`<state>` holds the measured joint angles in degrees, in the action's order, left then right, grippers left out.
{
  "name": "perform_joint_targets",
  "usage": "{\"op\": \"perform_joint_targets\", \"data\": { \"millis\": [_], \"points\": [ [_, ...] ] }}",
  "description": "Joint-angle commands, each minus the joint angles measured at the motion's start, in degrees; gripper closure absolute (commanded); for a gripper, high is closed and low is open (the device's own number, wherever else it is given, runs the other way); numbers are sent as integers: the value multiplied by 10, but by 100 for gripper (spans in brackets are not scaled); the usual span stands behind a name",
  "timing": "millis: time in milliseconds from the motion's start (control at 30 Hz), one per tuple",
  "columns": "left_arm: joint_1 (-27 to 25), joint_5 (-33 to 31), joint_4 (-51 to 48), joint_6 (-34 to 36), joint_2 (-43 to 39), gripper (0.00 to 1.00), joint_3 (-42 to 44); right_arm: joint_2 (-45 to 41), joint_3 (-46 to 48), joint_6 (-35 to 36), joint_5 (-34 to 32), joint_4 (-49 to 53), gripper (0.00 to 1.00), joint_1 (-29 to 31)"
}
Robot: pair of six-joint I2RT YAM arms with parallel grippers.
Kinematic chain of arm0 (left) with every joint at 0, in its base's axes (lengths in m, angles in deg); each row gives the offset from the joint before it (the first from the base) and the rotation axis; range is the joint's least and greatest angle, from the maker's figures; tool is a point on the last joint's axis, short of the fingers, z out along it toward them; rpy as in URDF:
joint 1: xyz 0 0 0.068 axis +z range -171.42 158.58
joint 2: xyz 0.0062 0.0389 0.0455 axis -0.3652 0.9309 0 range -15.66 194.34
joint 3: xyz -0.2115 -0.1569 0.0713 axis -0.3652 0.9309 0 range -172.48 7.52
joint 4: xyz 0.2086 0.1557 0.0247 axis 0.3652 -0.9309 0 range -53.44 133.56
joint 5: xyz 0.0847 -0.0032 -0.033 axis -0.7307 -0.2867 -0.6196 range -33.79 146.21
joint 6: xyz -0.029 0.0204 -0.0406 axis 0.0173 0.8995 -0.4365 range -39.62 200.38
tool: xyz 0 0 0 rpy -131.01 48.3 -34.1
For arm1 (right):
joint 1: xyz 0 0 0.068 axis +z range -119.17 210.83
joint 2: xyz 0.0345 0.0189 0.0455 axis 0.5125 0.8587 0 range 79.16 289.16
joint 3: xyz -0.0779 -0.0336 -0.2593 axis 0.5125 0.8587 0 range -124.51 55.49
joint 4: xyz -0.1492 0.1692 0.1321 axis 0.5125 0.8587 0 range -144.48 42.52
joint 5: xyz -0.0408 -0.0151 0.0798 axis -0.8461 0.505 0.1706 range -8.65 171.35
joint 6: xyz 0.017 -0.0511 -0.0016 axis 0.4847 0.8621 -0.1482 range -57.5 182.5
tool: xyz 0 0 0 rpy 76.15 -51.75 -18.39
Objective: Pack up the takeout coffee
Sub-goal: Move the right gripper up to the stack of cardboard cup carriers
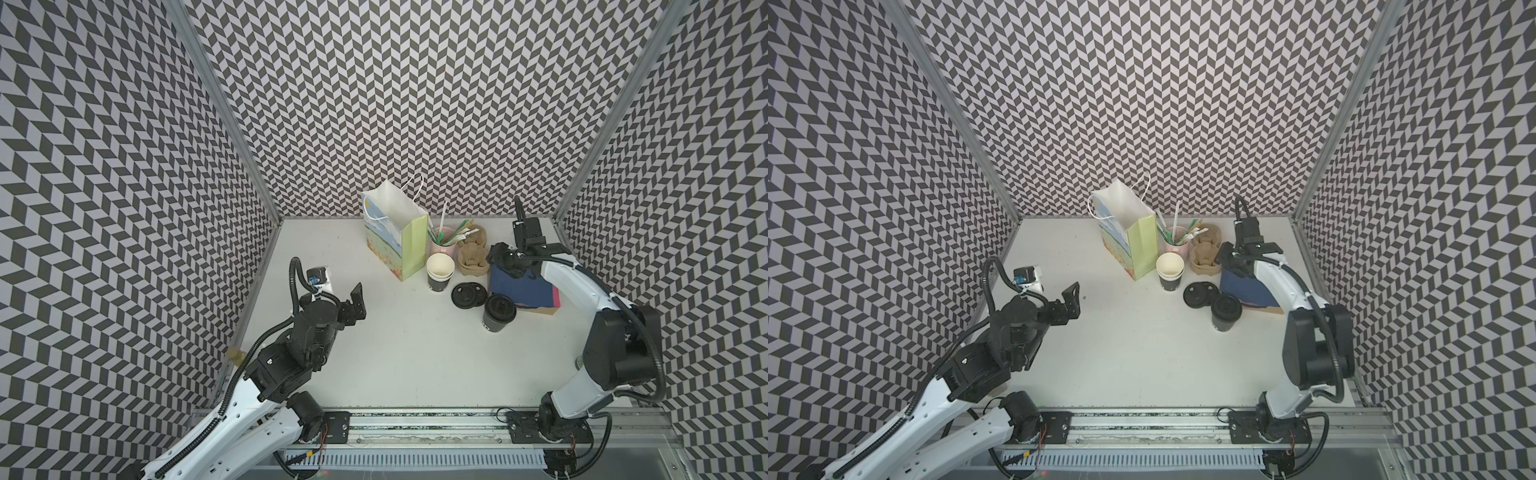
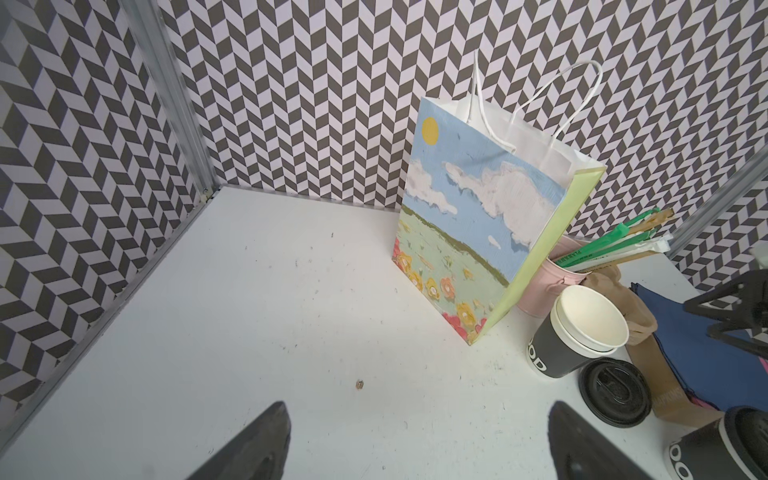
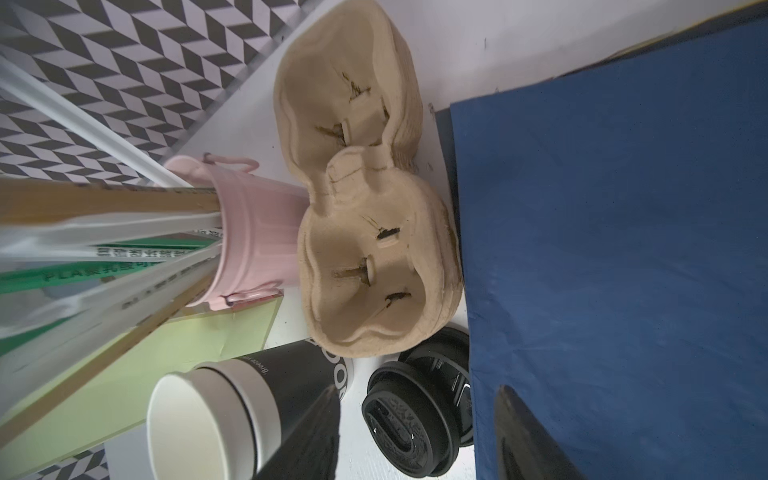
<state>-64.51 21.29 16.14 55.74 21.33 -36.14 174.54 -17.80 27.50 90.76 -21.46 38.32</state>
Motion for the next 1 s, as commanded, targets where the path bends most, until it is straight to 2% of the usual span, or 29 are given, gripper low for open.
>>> {"op": "perform_joint_targets", "data": {
  "millis": [0, 367, 967],
  "points": [
    [3, -7, 14, 12, -3, 3, 3, 13, -11, -16, 45, -47, 43, -5],
    [5, -1, 19, 17, -7, 3, 8, 59, -22, -16, 41, -73, 45, -13],
    [9, 10, 24, 19, -6, 3, 10, 75, -5, -34, 52, -115, 51, -21]
  ]
}}
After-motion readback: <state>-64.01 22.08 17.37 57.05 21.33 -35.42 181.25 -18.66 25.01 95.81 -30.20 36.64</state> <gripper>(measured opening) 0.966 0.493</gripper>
